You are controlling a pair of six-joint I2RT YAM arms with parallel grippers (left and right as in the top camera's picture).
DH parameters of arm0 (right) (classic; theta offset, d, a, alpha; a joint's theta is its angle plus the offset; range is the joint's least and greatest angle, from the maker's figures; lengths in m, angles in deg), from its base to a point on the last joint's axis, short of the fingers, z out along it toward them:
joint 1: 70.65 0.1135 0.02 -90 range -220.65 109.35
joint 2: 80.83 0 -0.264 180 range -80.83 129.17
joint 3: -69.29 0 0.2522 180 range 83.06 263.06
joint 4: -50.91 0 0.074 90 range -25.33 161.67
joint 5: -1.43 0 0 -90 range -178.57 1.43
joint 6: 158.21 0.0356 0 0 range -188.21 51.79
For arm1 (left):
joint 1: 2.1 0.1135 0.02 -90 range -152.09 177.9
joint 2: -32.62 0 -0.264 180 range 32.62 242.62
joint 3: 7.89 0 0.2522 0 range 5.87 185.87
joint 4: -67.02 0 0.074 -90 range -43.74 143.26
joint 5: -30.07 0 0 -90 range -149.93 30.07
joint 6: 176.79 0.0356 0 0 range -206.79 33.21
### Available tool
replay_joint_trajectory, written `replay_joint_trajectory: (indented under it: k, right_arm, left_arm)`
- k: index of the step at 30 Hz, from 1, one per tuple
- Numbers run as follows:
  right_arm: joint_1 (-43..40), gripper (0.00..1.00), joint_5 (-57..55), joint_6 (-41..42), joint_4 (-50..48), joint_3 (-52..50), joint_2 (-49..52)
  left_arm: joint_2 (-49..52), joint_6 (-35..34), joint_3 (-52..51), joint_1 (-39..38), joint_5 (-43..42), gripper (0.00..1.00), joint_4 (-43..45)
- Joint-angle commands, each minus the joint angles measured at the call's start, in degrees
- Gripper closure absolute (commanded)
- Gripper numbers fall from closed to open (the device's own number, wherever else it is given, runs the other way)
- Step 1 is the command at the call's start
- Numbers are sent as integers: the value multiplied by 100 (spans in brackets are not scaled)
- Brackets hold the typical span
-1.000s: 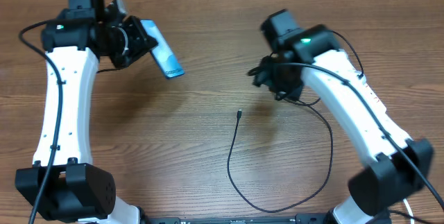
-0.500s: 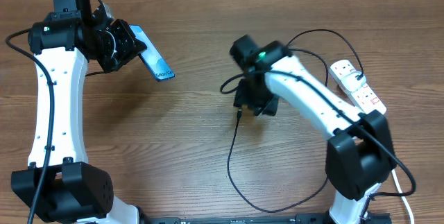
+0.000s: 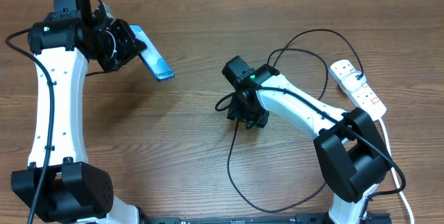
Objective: Plug charger to phone and switch on socket
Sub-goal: 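Lower the right gripper and close it on the USB-C plug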
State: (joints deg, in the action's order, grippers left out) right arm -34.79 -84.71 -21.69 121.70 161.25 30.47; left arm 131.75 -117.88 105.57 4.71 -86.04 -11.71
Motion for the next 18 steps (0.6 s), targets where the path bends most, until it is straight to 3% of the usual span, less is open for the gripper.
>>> replay_joint_trajectory:
  k: [1,18]
  right_arm:
    - [7,42,28,-52,-111,-31,0]
    - [111,47,-160,-332,188,166,450]
  left_arm:
    - [-24,133,63,31,-162,96,42]
    - [-24,133,63,31,-201,96,81]
